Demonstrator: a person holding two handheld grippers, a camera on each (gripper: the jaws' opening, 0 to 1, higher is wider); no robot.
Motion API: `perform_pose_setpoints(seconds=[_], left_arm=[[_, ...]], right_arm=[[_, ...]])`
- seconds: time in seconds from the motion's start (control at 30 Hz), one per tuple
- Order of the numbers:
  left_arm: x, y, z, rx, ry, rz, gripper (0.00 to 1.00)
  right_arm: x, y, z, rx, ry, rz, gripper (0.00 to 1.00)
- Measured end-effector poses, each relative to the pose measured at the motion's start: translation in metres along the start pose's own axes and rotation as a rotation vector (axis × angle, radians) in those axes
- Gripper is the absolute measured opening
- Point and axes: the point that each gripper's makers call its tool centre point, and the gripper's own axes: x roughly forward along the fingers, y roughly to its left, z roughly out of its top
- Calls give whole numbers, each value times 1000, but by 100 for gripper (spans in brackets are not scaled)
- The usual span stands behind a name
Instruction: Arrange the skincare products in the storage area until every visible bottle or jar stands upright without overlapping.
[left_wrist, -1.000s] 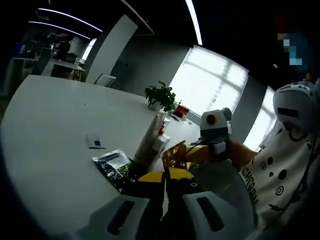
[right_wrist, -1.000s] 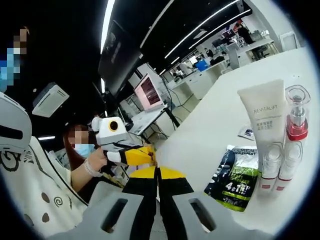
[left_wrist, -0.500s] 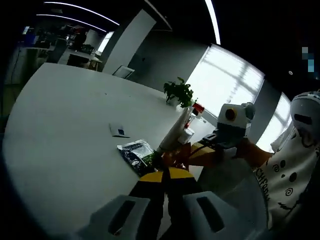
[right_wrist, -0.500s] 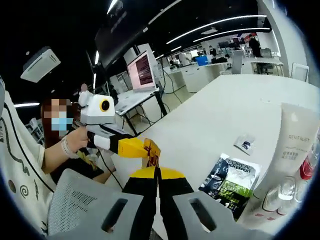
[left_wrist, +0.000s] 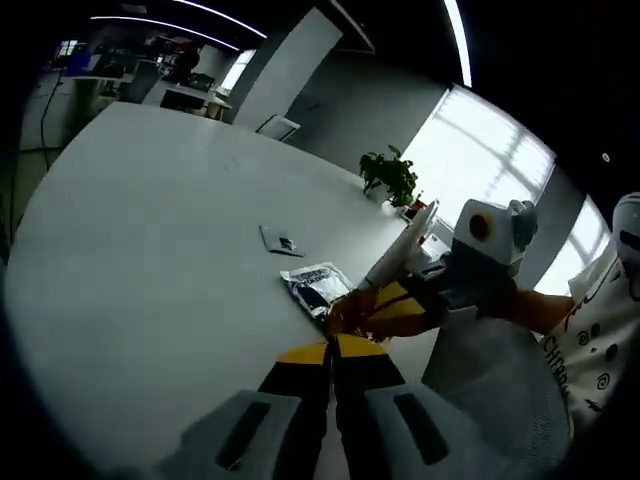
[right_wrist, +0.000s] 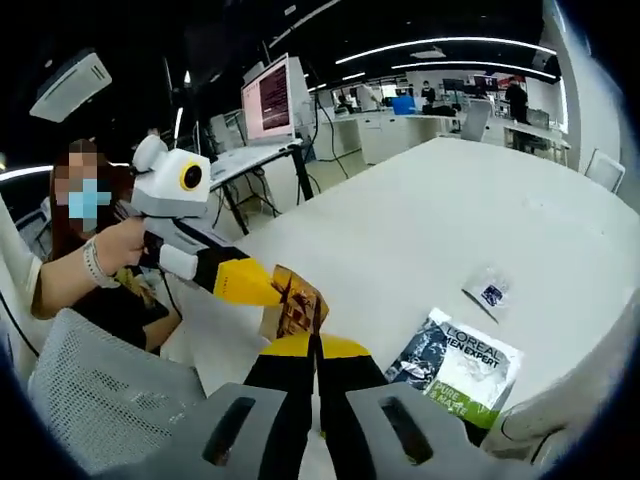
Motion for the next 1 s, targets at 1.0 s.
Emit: perform_pose_setpoints(seconds=[1.0], left_arm=[[40,54,-5,70,115,140,0]], right_arm=[[49,-49,-18,-37,83,-101,3]])
